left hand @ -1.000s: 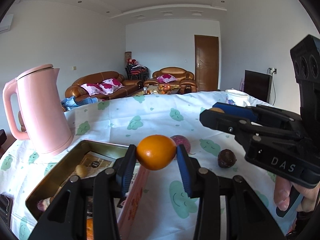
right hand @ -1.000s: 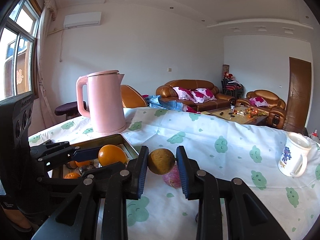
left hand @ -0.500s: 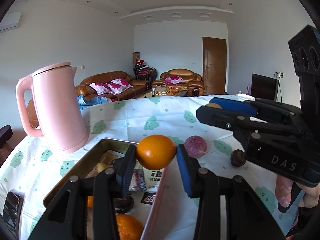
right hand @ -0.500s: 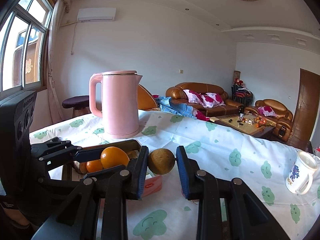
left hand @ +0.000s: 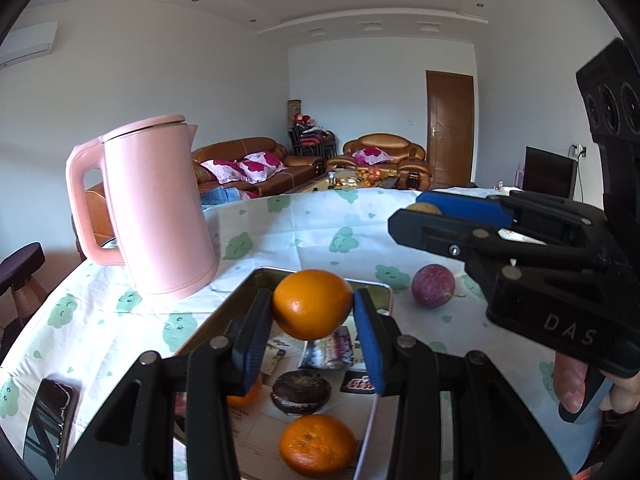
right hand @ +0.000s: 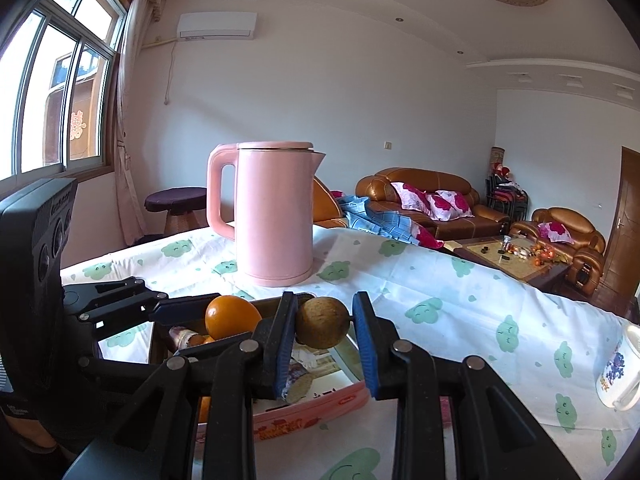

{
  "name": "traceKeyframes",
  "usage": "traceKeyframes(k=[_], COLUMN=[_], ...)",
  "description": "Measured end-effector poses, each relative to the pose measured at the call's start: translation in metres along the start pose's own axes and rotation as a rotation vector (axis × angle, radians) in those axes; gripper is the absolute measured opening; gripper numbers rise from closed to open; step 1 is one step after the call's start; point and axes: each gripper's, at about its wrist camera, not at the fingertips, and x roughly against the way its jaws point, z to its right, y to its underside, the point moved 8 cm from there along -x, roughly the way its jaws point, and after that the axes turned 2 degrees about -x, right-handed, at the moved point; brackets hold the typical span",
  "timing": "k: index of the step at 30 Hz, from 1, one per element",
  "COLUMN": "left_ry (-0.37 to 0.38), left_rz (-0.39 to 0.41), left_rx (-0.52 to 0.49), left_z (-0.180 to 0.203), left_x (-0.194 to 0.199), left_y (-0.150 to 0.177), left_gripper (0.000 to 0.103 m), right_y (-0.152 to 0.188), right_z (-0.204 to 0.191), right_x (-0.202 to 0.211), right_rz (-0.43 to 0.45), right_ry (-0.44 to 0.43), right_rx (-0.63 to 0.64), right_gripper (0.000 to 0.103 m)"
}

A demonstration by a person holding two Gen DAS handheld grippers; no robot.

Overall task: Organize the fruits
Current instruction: 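Carry the brown fruit over the tin with the right gripper while the left gripper carries the orange there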

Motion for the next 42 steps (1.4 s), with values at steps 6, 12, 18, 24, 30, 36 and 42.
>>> traceKeyframes(k=[6,12,18,24,30,36,42], left_ry=[-0.019,-0.056,-0.091,-0.112,-0.121,-0.113,-0.111], left_rz=[-0.009,-0.024,-0.043,-0.067,-0.100,-0.121,-0.144], left_rx=[0.001,0.014,0.025,0.033,0.041,0.055,0.064], left_z=[-0.010,-0.027,-0.045,-0.056,-0.064,-0.070,-0.074], left_x=[-0.002,-0.003,-0.006,-0.009,-0.016,-0.020,-0.023], left_y=[0.003,0.008,0.013,0.019,0.027,0.032,0.036], left_gripper=[0.043,0.043,0.043,0.043,0.043,0.043,0.043], right_y=[0.001,0.005,0.009,0.015,0.024,0.029,0.036], right_z=[-0.008,-0.018,-0.027,-0.038,-0.046,-0.050,-0.055], right_x=[-0.013,-0.027,-0.038,-0.049,-0.059,-0.066,-0.072], right_rz=[-0.015,-0.039,-0.057,-0.081,-0.109,-0.131,-0.155], right_ry=[-0.028,-0.045,-0.063,-0.078,-0.092,-0.101,-0.115], right_rx=[-0.011,0.002,0.006,0.023,0.033,0.038,0.042], right_gripper=[0.031,0.031,0.031,0.031,0.031,0.031,0.031])
